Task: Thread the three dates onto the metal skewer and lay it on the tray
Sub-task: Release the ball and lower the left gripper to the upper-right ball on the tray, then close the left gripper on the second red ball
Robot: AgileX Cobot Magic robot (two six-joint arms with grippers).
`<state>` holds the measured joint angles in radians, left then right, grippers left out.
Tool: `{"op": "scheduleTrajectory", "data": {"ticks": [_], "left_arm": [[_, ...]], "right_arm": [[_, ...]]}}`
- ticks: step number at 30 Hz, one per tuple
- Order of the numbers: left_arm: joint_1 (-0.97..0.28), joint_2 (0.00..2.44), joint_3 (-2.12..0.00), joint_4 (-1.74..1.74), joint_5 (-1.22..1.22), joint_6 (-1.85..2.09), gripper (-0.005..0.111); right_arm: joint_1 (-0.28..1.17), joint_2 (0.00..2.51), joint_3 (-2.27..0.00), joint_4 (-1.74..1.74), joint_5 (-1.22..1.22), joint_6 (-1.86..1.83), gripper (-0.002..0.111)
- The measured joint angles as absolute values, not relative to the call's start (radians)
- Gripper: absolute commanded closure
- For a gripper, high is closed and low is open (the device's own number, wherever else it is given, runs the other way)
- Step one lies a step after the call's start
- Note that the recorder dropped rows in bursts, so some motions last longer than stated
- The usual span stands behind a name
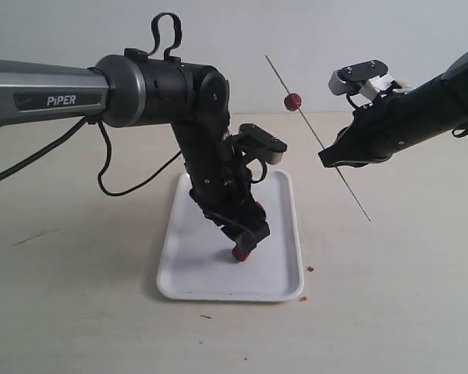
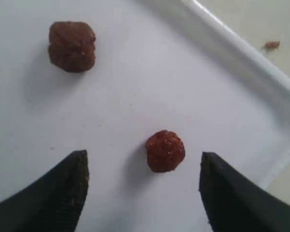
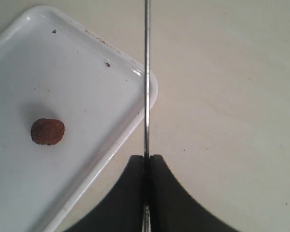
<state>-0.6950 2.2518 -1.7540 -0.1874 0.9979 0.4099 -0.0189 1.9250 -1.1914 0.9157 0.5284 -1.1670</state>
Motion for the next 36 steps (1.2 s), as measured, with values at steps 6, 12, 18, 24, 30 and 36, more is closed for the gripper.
{"op": "scheduleTrajectory", "data": {"ticks": [6,12,18,24,30,36], "left_arm": [[-0.695,2.252,-1.754,-0.187,1.015,0.355,0.042],[-0.713,2.252,-1.754,-0.187,1.012,0.340,0.042],[-0.747,2.252,-1.754,-0.191,0.987,0.272,0.042],[-0.747,2.272,-1.754,-0.139,0.983,0.202,0.042],[-0.747,2.314,-1.754,-0.083,0.983,0.164,0.042],[-0.747,2.314,-1.754,-0.083,0.983,0.160,0.050]], "right_arm": [[-0.019,1.925,-1.191,0.916,0.528,-1.167,0.108],[-0.019,1.925,-1.191,0.916,0.528,-1.167,0.108],[-0.019,1.925,-1.191,0.916,0.528,-1.167,0.108],[-0.019,1.925,-1.191,0.916,0.528,-1.167,0.108],[-0.019,1.925,-1.191,0.916,0.528,-1.167,0.108],[-0.019,1.925,-1.191,0.916,0.528,-1.167,0.108]]}}
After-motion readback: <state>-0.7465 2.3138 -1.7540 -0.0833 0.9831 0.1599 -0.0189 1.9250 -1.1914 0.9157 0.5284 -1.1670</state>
